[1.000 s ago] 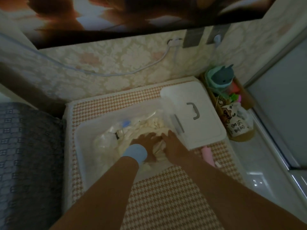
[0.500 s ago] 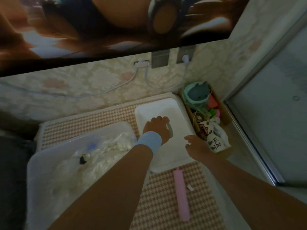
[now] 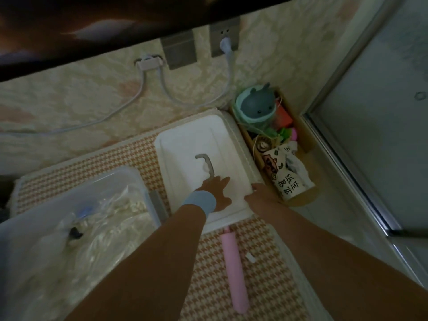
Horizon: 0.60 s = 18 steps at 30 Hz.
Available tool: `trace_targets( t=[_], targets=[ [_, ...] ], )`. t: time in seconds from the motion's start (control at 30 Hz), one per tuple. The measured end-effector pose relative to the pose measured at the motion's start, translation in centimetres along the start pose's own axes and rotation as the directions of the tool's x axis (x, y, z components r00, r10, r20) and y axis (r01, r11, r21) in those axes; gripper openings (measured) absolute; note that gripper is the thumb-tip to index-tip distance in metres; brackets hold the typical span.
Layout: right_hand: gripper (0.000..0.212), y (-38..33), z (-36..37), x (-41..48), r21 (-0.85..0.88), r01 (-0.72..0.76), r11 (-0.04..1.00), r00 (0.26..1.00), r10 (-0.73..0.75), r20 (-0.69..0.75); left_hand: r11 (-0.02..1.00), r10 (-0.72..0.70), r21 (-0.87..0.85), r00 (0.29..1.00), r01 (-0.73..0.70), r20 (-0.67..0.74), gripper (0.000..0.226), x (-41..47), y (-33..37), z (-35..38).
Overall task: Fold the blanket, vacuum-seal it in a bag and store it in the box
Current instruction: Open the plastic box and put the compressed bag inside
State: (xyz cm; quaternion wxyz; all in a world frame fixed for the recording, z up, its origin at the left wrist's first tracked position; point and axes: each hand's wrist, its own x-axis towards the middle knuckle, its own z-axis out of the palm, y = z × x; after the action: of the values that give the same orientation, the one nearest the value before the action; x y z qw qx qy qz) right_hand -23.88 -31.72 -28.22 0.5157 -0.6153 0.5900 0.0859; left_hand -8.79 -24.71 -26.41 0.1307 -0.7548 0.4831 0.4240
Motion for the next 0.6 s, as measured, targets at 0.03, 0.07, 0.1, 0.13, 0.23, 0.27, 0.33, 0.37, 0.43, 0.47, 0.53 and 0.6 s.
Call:
trace_targets(
  t=[0.03, 0.07, 0.1, 0.13, 0.23, 0.27, 0.33, 0.37, 0.43, 0.47, 0.53, 0.6],
  targets=[
    [0.05, -0.1, -0.5, 0.0, 0.091, 0.006, 0.996, 1.0, -0.005, -0.002, 1.0, 0.006, -0.01, 0.999, -0.006, -0.039, 0.071, -0.5, 0.0, -0.4],
    [0.044, -0.5, -1.1, -0.5, 0.188, 0.024, 0.982, 1.0, -0.024, -0.002, 1.0, 0.014, -0.017, 0.996, -0.016, -0.091, 0.07, -1.2, 0.0, -0.9],
    [0.038, -1.1, -2.1, -1.2, 0.282, 0.05, 0.958, 0.999, -0.053, 0.0, 0.999, 0.031, -0.01, 0.985, -0.033, -0.171, 0.069, -2.1, 0.0, -1.9],
    [0.032, -1.8, -3.1, -2.1, 0.323, 0.087, 0.942, 0.996, -0.093, 0.004, 0.999, 0.054, 0.018, 0.962, -0.051, -0.269, 0.07, -3.0, 0.0, -2.9],
    [0.032, -4.2, -6.2, -4.6, 0.276, 0.243, 0.93, 0.969, -0.245, -0.03, 0.986, 0.15, 0.146, 0.819, -0.082, -0.554, 0.083, -5.6, 0.3, -6.8],
    [0.033, -5.2, -7.4, -5.7, 0.237, 0.294, 0.926, 0.956, -0.289, -0.056, 0.975, 0.19, 0.212, 0.766, -0.071, -0.615, 0.089, -6.7, 0.5, -8.2],
    [0.036, -7.1, -9.5, -7.9, 0.171, 0.373, 0.912, 0.927, -0.359, -0.11, 0.933, 0.282, 0.358, 0.654, -0.018, -0.702, 0.098, -8.8, 1.0, -11.0],
    [0.038, -7.8, -10.4, -8.8, 0.147, 0.397, 0.906, 0.916, -0.382, -0.118, 0.912, 0.314, 0.408, 0.598, 0.023, -0.737, 0.097, -9.7, 1.0, -12.1],
    [0.036, -9.3, -12.4, -11.2, 0.107, 0.449, 0.887, 0.891, -0.436, -0.123, 0.879, 0.359, 0.469, 0.533, 0.083, -0.766, 0.082, -11.8, 1.1, -14.8],
    [0.033, -10.1, -13.2, -12.3, 0.081, 0.48, 0.873, 0.874, -0.47, -0.122, 0.866, 0.358, 0.487, 0.541, 0.113, -0.761, 0.073, -13.1, 1.3, -16.1],
    [0.031, -11.7, -14.1, -14.4, 0.037, 0.515, 0.856, 0.851, -0.506, -0.14, 0.853, 0.316, 0.5, 0.614, 0.15, -0.723, 0.059, -15.6, 1.6, -18.2],
    [0.046, -13.1, -14.4, -16.2, 0.038, 0.55, 0.834, 0.824, -0.535, -0.189, 0.853, 0.284, 0.497, 0.656, 0.16, -0.699, 0.047, -18.6, 1.5, -20.0]
  ],
)
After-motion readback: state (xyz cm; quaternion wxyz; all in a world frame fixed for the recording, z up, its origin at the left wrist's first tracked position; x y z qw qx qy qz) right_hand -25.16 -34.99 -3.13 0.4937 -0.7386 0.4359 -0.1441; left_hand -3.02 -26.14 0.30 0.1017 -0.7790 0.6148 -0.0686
